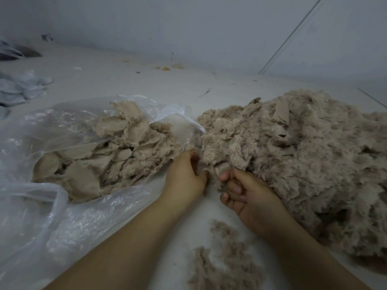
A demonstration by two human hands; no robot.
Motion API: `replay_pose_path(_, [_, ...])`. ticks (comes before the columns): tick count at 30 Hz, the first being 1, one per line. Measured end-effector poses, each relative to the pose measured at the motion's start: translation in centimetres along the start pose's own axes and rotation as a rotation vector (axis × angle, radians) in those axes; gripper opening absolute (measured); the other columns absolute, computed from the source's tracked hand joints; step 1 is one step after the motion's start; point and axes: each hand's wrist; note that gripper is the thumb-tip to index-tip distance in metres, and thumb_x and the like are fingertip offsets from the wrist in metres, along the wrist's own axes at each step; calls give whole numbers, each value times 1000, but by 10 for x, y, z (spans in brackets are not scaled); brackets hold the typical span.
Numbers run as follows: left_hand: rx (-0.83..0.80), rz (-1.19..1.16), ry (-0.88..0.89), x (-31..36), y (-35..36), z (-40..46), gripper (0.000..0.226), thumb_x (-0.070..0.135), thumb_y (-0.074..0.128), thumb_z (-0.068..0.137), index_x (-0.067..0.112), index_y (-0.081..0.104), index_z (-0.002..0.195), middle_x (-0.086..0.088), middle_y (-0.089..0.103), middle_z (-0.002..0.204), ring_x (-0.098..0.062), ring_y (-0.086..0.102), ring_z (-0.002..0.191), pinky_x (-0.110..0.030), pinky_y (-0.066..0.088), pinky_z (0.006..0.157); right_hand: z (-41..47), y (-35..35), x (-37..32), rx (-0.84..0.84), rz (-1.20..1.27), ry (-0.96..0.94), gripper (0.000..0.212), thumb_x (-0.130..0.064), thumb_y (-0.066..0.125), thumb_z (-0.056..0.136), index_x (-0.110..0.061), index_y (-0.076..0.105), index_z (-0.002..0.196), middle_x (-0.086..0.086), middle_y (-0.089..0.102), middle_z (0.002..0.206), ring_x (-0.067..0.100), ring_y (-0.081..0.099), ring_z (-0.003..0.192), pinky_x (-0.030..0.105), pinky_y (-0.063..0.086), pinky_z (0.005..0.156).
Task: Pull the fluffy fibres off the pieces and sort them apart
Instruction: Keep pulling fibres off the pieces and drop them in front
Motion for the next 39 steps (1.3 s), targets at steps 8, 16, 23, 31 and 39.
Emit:
replay_pose_path(8, [-66, -247, -121, -2, -2, 2, 23, -1, 68, 83, 17, 61, 70, -7, 61, 62, -20, 58, 58, -34, 50, 62, -1, 1, 1, -24, -48, -8, 27, -30, 60, 80, -11, 79, 85, -6, 32, 49, 2, 35, 37, 20, 46, 53])
replay_pose_path(16, [-44, -56, -31, -3, 3, 5, 7, 17, 68, 83, 12, 63, 83, -5, 66, 74, -23, 65, 71, -42, 56, 68, 0, -2, 3, -66, -87, -16, 24, -18, 55, 91, -13, 77, 97, -6, 33, 52, 2, 36, 39, 20, 47, 55])
replay_pose_path(23, [-10, -345, -60, -1, 0, -10, 22, 10, 68, 85, 16, 57, 67, -2, 61, 57, -11, 51, 42, -27, 40, 39, 2, -2, 4, -38, -37, 6, 27, -16, 59, 89, -15, 67, 115, -7, 35, 49, 2, 33, 38, 21, 47, 53])
replay_pose_path(31, [-70, -713, -1, 13, -8, -25, 22, -2, 57, 88, 10, 50, 71, -7, 46, 48, -19, 39, 32, -24, 36, 33, -2, -1, 1, -100, -34, -8, 24, -16, 56, 90, -12, 64, 112, -9, 57, 49, 1, 54, 42, 19, 49, 52])
replay_pose_path(39, [-151, -754, 11, 16, -9, -25, 15, 7, 57, 96, 3, 66, 85, -17, 61, 58, -18, 44, 35, -24, 41, 35, -3, -3, 2, -158, -167, -40, 9, -25, 72, 77, -19, 77, 80, 5, 72, 79, 8, 67, 68, 18, 52, 59])
Point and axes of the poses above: each hand's wrist, its own z-axis towards the middle knuckle, its own y-axis out of the palm, x = y × z
